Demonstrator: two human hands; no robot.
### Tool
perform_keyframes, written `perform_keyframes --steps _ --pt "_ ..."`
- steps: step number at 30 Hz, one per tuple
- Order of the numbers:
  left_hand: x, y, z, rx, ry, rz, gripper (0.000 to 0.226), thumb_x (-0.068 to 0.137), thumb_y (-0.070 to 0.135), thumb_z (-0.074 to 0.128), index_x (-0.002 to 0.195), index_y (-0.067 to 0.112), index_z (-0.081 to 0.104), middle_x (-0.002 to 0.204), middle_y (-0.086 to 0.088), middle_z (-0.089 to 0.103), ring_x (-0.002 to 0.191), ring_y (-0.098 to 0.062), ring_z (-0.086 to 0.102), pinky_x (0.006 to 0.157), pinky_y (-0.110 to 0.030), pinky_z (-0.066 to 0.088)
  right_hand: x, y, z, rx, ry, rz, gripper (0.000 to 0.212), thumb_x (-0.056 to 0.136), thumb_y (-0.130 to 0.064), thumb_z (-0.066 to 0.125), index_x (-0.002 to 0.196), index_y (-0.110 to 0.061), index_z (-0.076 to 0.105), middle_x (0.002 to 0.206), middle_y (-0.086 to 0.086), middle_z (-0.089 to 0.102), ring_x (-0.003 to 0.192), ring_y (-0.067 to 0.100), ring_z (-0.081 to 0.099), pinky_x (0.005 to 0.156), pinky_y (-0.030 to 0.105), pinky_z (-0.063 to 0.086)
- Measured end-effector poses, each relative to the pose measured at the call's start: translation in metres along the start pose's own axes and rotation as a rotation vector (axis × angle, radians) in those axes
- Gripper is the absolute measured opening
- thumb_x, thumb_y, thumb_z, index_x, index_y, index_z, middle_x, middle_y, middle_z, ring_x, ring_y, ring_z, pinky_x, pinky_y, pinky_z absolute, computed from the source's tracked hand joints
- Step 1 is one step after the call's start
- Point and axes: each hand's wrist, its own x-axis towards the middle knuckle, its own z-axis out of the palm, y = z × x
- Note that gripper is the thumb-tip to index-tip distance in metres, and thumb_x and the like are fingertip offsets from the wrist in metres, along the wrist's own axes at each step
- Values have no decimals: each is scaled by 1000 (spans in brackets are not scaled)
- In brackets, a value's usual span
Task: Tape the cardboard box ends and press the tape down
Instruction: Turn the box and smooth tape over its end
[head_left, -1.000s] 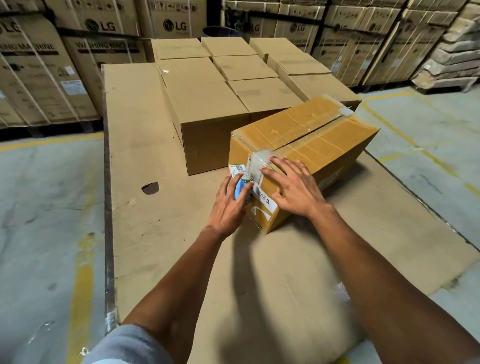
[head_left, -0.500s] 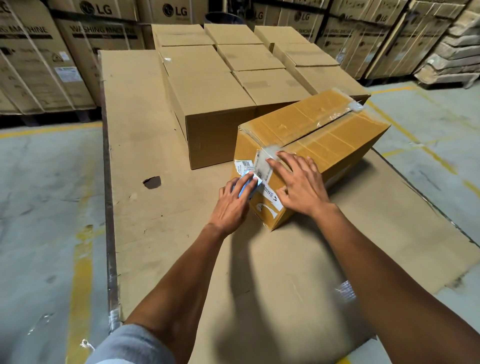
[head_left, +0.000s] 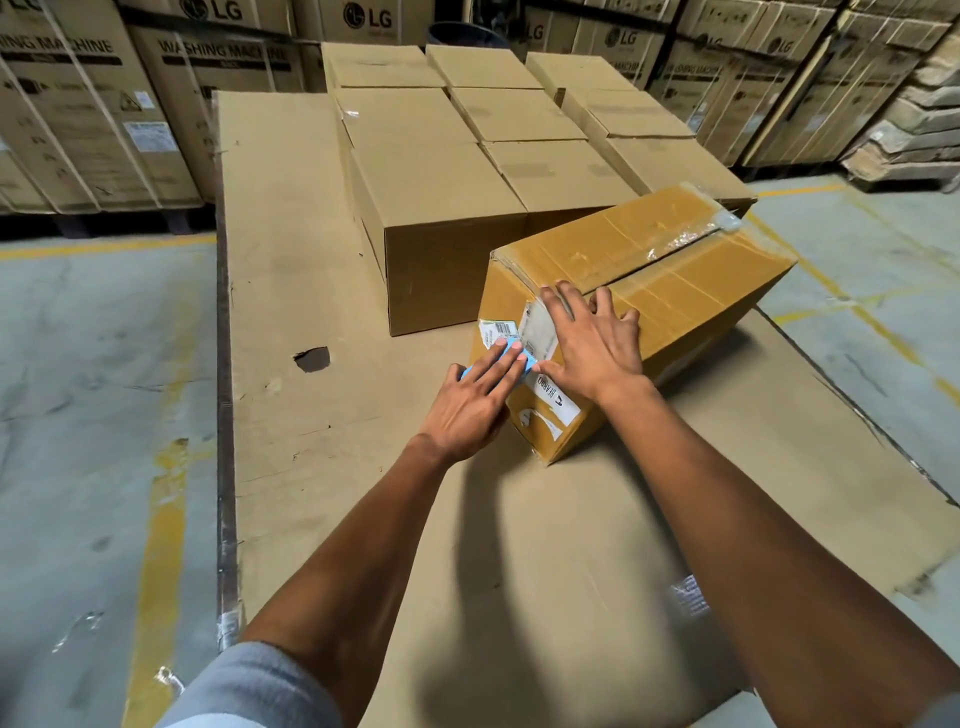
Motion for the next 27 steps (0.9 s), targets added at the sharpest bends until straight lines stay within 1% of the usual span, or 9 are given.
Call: perform_keyframes --steps 2,5,8,11,15,17,19,22,27 --pt "1 -2 0 9 5 23 76 100 22 56 171 10 30 182 -8 23 169 -22 21 92 -45 49 0 -1 1 -4 5 8 108 86 -73 67 167 -29 12 173 0 24 142 35 37 97 57 49" --pt "3 -3 -1 21 5 46 75 100 23 54 171 10 31 181 -9 24 168 -22 23 91 -43 48 1 -3 2 17 -1 16 106 88 -70 66 168 -28 11 175 1 21 146 35 35 100 59 47" --pt "7 -3 -4 47 -3 62 70 102 29 44 169 9 36 180 -10 29 166 -25 29 87 -43 46 2 -5 4 77 -29 14 110 89 -67 69 169 -22 8 178 3 12 157 32 29 113 62 41" --pt "10 -3 -5 68 -4 61 70 104 37 35 166 7 40 177 -11 34 164 -27 35 84 -43 48 4 -5 8 130 -48 14 115 90 -63 71 170 -16 3 179 5 5 162 32 21 126 59 29" --pt "14 -5 -4 53 -1 63 69 103 39 47 164 6 43 174 -12 41 161 -30 39 82 -43 54 6 -3 13 161 -76 -3 121 89 -59 75 170 -16 -3 179 5 -3 165 32 10 130 57 20" --pt "16 -8 -3 32 0 66 69 101 33 61 163 6 45 173 -13 43 159 -31 42 81 -43 57 7 -3 13 158 -83 -6 123 88 -58 78 169 -17 -5 179 6 -4 165 32 8 130 57 19" --pt "18 -10 -2 19 8 59 67 104 26 69 163 7 45 172 -12 44 159 -31 43 80 -43 59 7 -4 14 154 -84 -3 124 87 -56 79 169 -17 -6 179 6 -5 165 32 7 130 57 19" --pt "19 -12 0 23 -4 56 66 108 24 67 167 10 40 176 -10 37 163 -29 37 83 -43 56 7 -4 14 154 -82 2 123 88 -54 79 169 -17 -5 179 5 -4 165 31 7 130 57 19" --pt "17 -13 7 38 -24 52 65 114 21 53 173 12 27 181 -9 22 168 -26 23 92 -45 52 7 -5 16 142 -64 7 119 89 -55 78 170 -17 -2 179 5 -2 165 31 10 129 57 21"
